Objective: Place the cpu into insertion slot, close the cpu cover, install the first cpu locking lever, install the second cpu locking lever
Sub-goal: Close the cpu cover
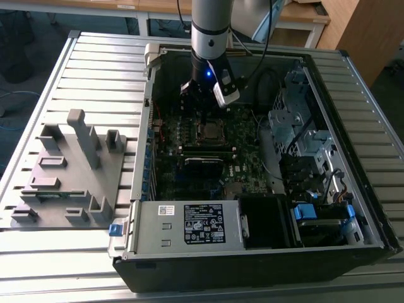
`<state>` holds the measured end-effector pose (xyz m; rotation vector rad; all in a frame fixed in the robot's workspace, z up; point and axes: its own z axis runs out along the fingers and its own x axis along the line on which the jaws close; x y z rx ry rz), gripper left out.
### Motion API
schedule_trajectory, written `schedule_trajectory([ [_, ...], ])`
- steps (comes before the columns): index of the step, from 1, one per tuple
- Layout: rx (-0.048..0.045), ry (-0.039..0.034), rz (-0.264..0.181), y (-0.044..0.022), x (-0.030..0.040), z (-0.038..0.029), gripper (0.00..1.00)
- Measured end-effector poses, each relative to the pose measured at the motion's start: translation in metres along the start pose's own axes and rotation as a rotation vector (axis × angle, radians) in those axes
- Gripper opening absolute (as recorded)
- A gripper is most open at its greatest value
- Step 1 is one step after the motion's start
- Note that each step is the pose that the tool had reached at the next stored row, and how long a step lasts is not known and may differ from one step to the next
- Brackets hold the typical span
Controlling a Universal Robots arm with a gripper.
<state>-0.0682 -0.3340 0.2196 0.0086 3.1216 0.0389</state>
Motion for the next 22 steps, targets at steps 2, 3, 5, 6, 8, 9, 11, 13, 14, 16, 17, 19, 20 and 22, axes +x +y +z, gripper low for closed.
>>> schedule_trajectory([
  [2, 0.0001, -0.0008, 0.000, 0.0000, 0.0000, 0.0007, 0.10],
  [3, -0.0002, -0.0021, 0.000, 0.0000, 0.0001, 0.0013, 0.10],
  [5, -0.0007, -0.0047, 0.000, -0.0001, 0.0006, 0.0023, 0.10],
  [6, -0.0006, -0.0052, 0.000, -0.0001, 0.0014, 0.0027, 0.10],
  [8, -0.0007, -0.0063, 0.000, -0.0002, 0.0035, 0.0037, 0.10],
  [9, -0.0009, -0.0072, 0.000, -0.0004, 0.0041, 0.0046, 0.10],
  [11, -0.0008, -0.0079, 0.000, -0.0013, 0.0044, 0.0068, 0.10],
  [13, -0.0007, -0.0082, 0.000, -0.0025, 0.0045, 0.0089, 0.10],
  [14, -0.0008, -0.0083, 0.000, -0.0027, 0.0046, 0.0096, 0.10],
  [16, -0.0007, -0.0086, 0.000, -0.0029, 0.0058, 0.0108, 0.10],
  [17, -0.0008, -0.0088, 0.000, -0.0030, 0.0065, 0.0116, 0.10],
  [19, -0.0008, -0.0089, 0.000, -0.0033, 0.0072, 0.0134, 0.10],
  [20, -0.0006, -0.0088, 0.000, -0.0034, 0.0073, 0.0139, 0.10],
  [22, -0.0005, -0.0087, 0.000, -0.0035, 0.0073, 0.0139, 0.10],
])
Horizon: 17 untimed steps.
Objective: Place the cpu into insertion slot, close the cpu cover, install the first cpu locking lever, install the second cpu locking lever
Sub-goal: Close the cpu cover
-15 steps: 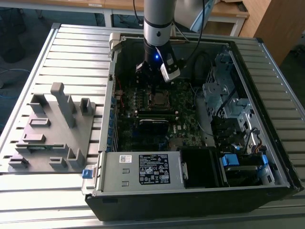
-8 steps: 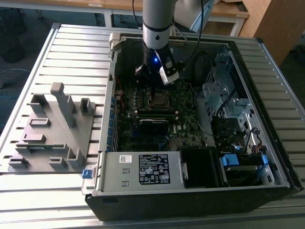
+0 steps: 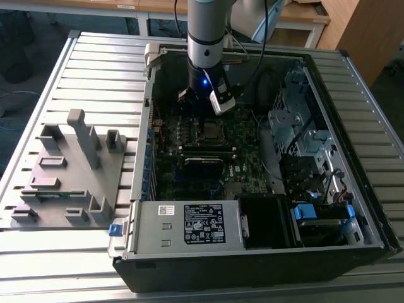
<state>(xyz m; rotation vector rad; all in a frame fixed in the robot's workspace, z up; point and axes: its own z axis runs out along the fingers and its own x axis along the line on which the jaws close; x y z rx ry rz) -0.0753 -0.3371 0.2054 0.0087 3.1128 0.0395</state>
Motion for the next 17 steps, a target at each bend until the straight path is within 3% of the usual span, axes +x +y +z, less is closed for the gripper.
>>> schedule_trajectory([
  [17, 0.0011, 0.0007, 0.000, -0.0005, 0.0015, 0.0082, 0.10],
])
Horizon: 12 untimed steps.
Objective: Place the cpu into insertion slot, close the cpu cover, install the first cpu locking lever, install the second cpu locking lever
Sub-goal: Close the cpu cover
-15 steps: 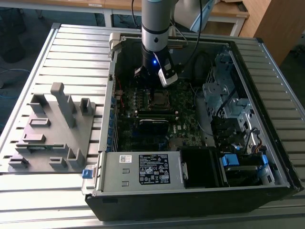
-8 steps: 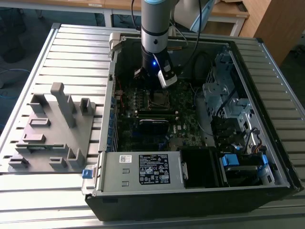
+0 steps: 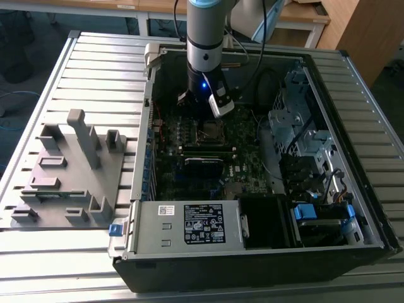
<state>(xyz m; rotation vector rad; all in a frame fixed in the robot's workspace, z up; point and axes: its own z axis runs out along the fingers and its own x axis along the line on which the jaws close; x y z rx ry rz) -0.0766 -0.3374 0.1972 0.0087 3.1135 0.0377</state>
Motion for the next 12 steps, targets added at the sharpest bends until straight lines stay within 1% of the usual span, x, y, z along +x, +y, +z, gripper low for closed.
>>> schedule_trajectory([
  [9, -0.0014, -0.0010, 0.000, 0.0002, -0.0001, 0.0005, 0.10],
  [11, -0.0037, -0.0027, 0.000, 0.0006, -0.0005, -0.0014, 0.10],
  [12, -0.0032, -0.0023, 0.000, 0.0007, -0.0005, -0.0032, 0.10],
])
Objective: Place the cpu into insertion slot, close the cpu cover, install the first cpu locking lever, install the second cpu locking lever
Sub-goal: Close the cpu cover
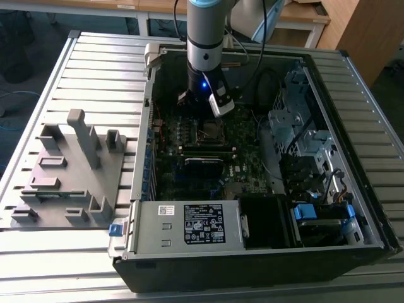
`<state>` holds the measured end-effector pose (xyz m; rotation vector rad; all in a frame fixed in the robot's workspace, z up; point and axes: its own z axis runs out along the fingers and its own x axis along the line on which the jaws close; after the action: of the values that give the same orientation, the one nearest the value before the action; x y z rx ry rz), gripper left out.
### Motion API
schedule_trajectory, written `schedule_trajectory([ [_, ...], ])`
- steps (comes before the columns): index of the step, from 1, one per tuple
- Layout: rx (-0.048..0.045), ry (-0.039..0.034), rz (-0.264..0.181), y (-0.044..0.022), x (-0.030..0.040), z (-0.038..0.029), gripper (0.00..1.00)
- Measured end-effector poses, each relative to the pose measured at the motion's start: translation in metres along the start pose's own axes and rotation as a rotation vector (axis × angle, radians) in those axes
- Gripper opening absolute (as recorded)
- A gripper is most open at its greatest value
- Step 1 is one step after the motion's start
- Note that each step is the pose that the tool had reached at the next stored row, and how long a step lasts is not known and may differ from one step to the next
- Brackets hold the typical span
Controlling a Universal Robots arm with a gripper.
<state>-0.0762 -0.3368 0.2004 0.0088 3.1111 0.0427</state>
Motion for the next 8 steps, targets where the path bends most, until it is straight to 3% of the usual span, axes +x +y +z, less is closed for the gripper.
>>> schedule_trajectory([
  [8, 0.0017, 0.0012, 0.000, 0.0000, -0.0001, -0.0121, 0.10],
])
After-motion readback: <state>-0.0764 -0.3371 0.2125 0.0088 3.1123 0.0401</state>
